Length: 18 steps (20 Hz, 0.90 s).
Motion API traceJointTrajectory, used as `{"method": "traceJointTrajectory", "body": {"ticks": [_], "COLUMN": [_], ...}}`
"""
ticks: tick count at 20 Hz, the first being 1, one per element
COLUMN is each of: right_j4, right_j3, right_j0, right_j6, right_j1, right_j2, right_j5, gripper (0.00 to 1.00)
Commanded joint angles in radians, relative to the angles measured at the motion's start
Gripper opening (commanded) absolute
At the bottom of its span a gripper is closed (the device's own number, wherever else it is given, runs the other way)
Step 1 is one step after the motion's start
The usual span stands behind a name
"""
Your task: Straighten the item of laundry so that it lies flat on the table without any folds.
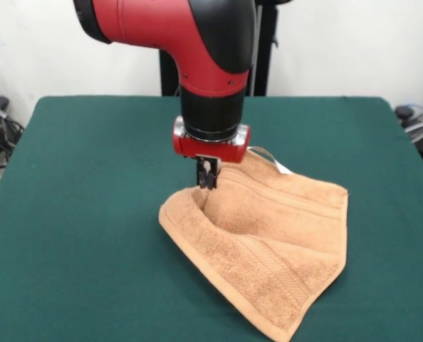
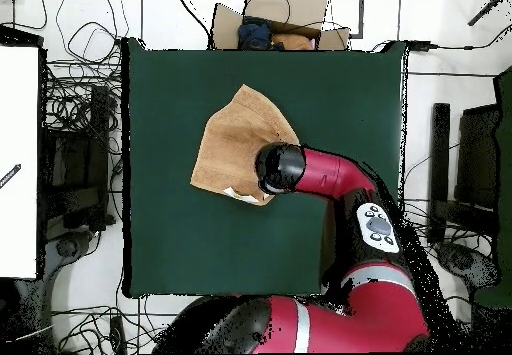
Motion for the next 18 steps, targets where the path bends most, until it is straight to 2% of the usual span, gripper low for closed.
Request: {"method": "traceJointTrajectory", "body": {"ticks": [1, 4, 10, 18], "right_j4": [0.003, 0.003, -0.035, -0.037], "right_j3": [-0.028, -0.032, -0.12, -0.157], "right_j0": [-0.008, -0.022, -0.014, -0.024], "right_j6": [0.135, 0.119, 0.076, 0.027], "right_j1": [0.034, 0.038, 0.053, 0.01], "right_j2": [-0.016, -0.005, -0.033, -0.012], "right_j5": [0.02, 0.025, 0.079, 0.182], "gripper": [0.0, 0.0, 0.0, 0.0]}}
